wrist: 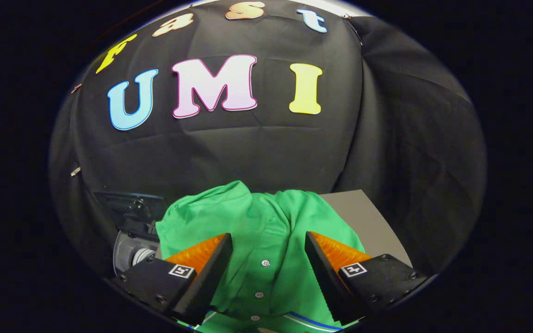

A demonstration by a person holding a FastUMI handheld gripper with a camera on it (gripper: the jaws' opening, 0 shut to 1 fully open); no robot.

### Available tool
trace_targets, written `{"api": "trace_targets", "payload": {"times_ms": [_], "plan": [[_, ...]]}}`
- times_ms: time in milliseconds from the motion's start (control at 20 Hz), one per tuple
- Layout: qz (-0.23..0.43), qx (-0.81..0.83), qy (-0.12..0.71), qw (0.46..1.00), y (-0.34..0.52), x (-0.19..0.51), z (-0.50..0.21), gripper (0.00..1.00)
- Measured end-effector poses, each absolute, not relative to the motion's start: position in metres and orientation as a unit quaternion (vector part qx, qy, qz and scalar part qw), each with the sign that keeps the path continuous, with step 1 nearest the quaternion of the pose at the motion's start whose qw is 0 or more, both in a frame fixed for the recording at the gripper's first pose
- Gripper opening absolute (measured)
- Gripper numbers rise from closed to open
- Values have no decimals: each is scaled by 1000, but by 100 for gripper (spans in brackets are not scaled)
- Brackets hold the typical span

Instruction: Put the clothes into the washing machine and then close the washing machine lid.

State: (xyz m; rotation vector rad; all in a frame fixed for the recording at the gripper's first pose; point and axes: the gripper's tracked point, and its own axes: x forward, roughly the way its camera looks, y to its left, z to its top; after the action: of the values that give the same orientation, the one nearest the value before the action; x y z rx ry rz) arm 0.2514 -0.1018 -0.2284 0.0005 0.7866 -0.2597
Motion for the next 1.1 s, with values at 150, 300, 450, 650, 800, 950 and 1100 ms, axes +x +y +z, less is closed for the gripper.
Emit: {"api": "trace_targets", "payload": {"times_ms": [150, 300, 450, 650, 800, 950, 1100], "plan": [[-123, -3, 420, 899, -103, 242, -249, 98], [-125, 10, 434, 892, -104, 238, -255, 99], [-126, 20, 443, 888, -103, 237, -258, 100], [-119, 15, 459, 880, -103, 240, -262, 100], [-102, 6, 467, 878, -94, 244, -261, 55], [-92, 0, 455, 886, -94, 244, -260, 11], [-79, 30, 438, 895, -90, 239, -252, 5]]}}
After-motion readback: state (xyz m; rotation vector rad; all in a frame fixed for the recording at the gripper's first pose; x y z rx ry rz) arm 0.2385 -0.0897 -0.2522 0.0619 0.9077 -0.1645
